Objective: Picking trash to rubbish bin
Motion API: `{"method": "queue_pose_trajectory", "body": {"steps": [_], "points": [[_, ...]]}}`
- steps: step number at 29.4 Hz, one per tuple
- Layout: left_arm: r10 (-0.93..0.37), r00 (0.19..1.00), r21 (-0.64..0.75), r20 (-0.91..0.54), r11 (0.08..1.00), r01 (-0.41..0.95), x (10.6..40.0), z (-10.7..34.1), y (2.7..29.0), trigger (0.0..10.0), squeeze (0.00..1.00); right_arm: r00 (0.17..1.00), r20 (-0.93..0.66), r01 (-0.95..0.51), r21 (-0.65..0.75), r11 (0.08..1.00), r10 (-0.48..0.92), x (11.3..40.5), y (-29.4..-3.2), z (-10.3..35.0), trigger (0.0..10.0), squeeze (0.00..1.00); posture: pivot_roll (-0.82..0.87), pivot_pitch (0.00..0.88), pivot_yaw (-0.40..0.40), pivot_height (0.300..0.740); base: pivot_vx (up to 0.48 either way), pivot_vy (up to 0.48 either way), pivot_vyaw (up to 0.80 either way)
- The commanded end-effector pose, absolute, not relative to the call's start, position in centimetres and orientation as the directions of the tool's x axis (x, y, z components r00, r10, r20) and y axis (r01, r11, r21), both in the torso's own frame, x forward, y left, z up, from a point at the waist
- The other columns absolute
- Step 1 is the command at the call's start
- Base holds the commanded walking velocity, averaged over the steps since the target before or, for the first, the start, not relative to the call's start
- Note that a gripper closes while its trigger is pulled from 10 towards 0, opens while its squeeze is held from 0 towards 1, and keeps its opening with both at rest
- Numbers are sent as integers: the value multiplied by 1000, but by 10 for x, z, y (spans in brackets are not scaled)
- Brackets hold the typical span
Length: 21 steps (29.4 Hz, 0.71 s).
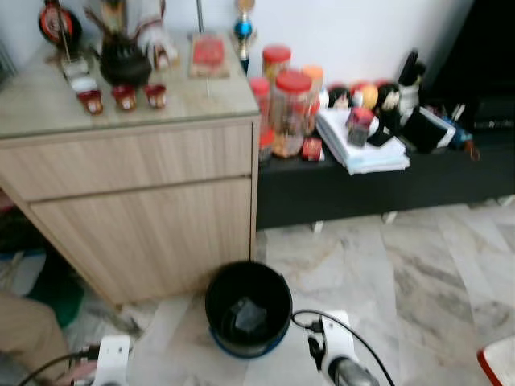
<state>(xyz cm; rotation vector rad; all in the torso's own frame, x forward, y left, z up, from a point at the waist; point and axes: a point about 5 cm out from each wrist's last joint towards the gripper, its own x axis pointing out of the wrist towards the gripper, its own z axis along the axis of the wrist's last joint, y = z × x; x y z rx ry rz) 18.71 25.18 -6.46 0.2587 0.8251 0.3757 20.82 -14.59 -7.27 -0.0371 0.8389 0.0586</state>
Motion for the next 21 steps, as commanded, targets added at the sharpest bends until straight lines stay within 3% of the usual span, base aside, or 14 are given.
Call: {"method": "queue_pose_trajectory", "body": {"steps": [1,12,21], "points": [[413,610,359,-677,908,-216,183,-68,248,10000,0,657,-754,-56,-21,998,21,204,-152,-75,10000,0,162,103,5,740,289,0,0],[399,624,362,-672,912,-193,187,-67,246,10000,0,663,-748,-80,-17,997,41,205,-148,-74,10000,0,162,100,6,740,294,0,301],[301,741,393,-600,918,-55,214,-54,230,10000,0,665,-744,-125,-26,992,64,207,-144,-73,10000,0,164,104,4,740,295,0,0]]}}
